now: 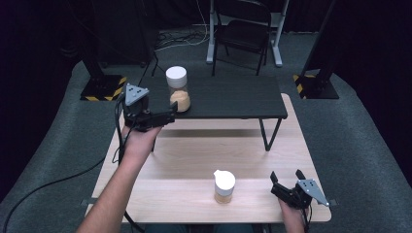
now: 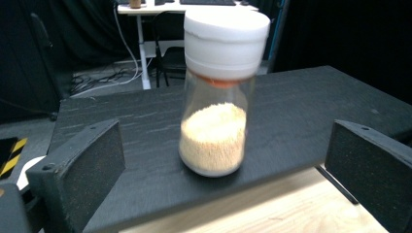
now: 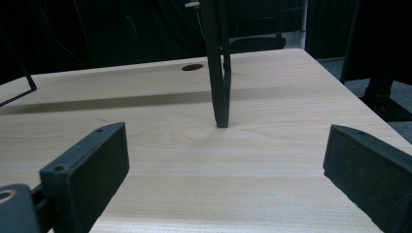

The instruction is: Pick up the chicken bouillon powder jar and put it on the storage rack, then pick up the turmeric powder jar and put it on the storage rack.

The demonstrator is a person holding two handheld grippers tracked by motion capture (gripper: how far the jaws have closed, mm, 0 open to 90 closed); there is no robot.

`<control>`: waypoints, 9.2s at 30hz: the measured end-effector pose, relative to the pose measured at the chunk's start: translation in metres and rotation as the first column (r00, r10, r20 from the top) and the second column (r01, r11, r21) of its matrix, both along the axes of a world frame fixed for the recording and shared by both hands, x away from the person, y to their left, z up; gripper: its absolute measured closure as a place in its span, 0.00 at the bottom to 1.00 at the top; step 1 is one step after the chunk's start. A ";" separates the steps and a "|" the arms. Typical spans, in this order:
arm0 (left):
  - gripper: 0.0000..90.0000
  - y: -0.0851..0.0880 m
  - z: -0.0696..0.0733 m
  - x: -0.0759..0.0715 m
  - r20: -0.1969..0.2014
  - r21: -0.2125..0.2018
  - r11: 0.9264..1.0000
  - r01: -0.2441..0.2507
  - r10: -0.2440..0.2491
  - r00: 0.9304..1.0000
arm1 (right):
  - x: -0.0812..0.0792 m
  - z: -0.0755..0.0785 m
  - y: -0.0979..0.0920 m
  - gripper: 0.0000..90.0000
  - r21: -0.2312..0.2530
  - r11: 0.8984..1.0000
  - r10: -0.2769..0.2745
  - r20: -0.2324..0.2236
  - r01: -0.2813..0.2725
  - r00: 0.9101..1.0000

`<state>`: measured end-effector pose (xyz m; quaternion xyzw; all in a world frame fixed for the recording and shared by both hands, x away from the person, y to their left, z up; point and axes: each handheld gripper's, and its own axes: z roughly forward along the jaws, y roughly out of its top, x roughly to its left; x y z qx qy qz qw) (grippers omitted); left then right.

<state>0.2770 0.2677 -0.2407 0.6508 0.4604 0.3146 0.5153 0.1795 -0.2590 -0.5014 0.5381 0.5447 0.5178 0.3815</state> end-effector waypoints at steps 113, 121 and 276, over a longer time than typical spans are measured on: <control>0.00 0.081 -0.241 -0.068 -0.064 -0.009 0.999 0.040 -0.041 0.997 | 0.005 0.008 0.004 0.02 -0.043 0.999 0.014 -0.041 -0.016 0.999; 0.00 0.081 -0.241 -0.068 -0.067 -0.016 0.999 0.033 -0.035 0.997 | 0.008 0.010 0.003 0.02 -0.032 0.999 0.011 -0.056 -0.012 0.998; 0.00 0.066 -0.239 -0.071 -0.065 0.032 0.999 -0.019 0.021 0.998 | 0.013 0.078 0.087 0.34 -0.139 0.835 0.513 -0.156 -0.533 0.844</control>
